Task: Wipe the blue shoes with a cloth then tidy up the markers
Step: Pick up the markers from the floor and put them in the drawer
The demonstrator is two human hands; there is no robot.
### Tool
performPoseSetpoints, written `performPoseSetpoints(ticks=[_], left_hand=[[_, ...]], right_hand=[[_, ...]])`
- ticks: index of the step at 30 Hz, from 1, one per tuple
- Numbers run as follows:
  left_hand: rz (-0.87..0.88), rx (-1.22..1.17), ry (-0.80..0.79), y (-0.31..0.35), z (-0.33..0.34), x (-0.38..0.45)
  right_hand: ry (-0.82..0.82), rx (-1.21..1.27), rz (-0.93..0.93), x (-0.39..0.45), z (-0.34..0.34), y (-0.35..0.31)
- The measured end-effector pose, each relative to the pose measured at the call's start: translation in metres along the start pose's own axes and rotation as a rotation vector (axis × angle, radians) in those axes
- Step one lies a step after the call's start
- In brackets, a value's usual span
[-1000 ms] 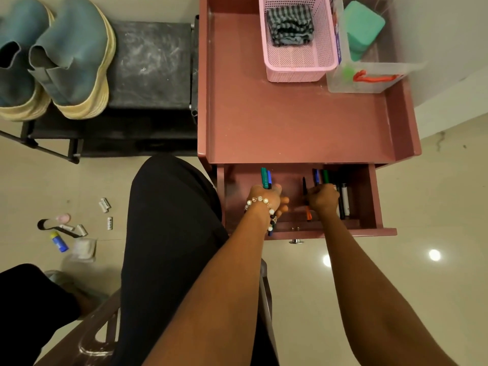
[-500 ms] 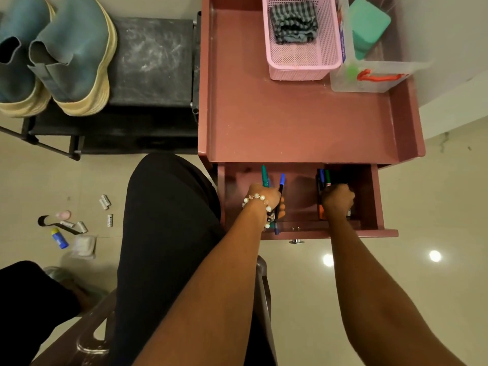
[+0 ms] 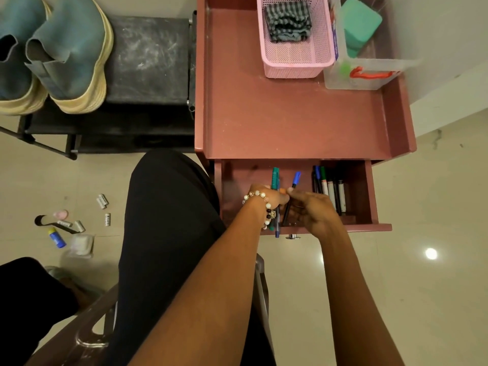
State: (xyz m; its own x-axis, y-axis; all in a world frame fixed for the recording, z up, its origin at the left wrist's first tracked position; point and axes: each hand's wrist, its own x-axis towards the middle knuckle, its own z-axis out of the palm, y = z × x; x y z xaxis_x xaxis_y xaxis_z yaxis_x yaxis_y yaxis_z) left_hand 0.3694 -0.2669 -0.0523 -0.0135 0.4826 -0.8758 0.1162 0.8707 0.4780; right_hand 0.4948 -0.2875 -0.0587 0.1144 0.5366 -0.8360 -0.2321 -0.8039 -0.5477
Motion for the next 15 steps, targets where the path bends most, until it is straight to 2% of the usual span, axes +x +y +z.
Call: performPoseSetpoints(ticks=[2, 4, 6, 9, 12, 15], left_hand=[[-0.008, -0.106, 0.042, -0.002, 0.003, 0.003], [0.001, -0.152, 0.106, -0.002, 0.004, 0.006], [0.0, -0.17, 0.135, -0.001, 0.003, 0.007], [-0.012, -0.168, 0.079, 0.002, 0.003, 0.008], [-0.037, -0.179, 0.086, 0.002, 0.002, 0.015], [-0.071, -0.173, 0.115, 0.001, -0.001, 0.017]], right_hand=[[0.055, 0.064, 0.009, 0.013, -0.005, -0.007], [0.182, 0.021, -0.052, 0.032, -0.013, -0.015], [0.309, -0.129, -0.136, 0.054, -0.022, -0.018], [0.372, -0.428, -0.227, 0.087, -0.033, -0.012], [0.411, -0.865, -0.242, 0.104, -0.034, -0.004], [0.472, -1.042, -0.23, 0.1, -0.027, 0.001]])
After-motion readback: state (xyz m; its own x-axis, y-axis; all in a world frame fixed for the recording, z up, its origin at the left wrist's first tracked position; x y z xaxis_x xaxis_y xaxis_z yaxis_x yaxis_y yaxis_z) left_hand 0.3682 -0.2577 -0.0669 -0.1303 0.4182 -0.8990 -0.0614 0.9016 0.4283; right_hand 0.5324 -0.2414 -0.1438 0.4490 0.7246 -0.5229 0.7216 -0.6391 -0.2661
